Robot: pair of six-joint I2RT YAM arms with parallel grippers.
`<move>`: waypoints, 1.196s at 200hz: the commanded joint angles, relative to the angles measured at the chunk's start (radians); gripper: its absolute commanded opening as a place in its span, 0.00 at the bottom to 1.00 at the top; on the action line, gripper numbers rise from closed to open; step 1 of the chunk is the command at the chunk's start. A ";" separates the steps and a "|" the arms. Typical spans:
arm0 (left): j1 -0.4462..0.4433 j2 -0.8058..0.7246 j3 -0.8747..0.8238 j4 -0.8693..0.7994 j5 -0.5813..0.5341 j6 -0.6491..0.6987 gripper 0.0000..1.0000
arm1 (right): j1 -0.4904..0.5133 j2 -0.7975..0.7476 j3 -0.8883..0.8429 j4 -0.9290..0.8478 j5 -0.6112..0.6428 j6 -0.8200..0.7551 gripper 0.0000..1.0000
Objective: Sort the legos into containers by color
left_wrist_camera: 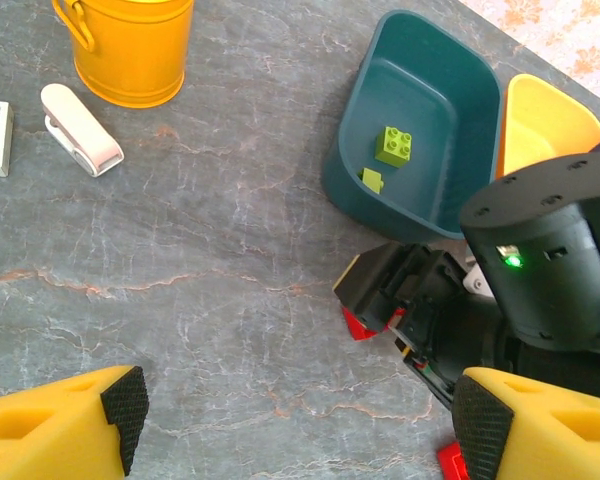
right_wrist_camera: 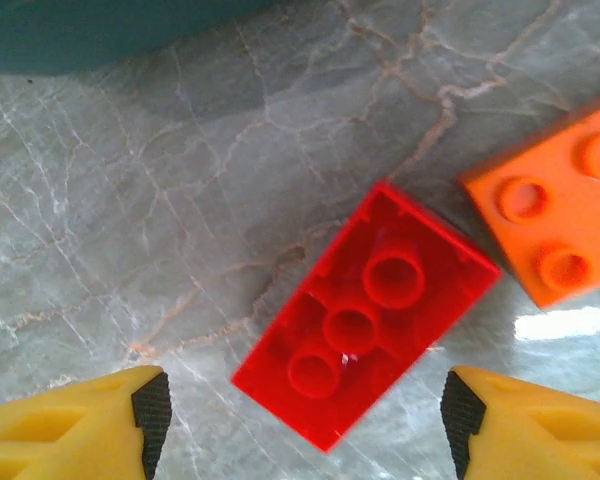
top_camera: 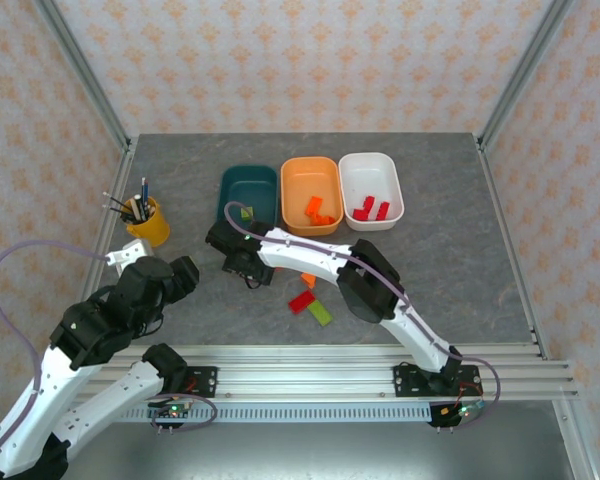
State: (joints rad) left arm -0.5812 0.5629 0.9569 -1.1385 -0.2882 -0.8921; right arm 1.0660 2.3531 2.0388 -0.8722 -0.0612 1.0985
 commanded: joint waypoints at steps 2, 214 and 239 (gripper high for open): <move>-0.005 -0.018 0.015 -0.036 -0.011 -0.005 0.83 | -0.014 0.053 0.081 -0.090 0.054 0.051 0.70; -0.038 0.267 -0.005 0.400 0.337 0.084 0.83 | -0.150 -0.533 -0.279 -0.071 0.294 -0.294 0.19; -0.089 0.436 0.090 0.491 0.362 0.119 0.83 | -0.340 -0.666 -0.439 0.068 0.155 -0.480 0.20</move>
State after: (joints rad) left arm -0.6304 0.8837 0.9585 -0.8196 -0.0025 -0.8326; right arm 0.8906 1.7634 1.7206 -0.8913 0.1204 0.8165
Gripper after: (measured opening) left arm 0.826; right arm 0.303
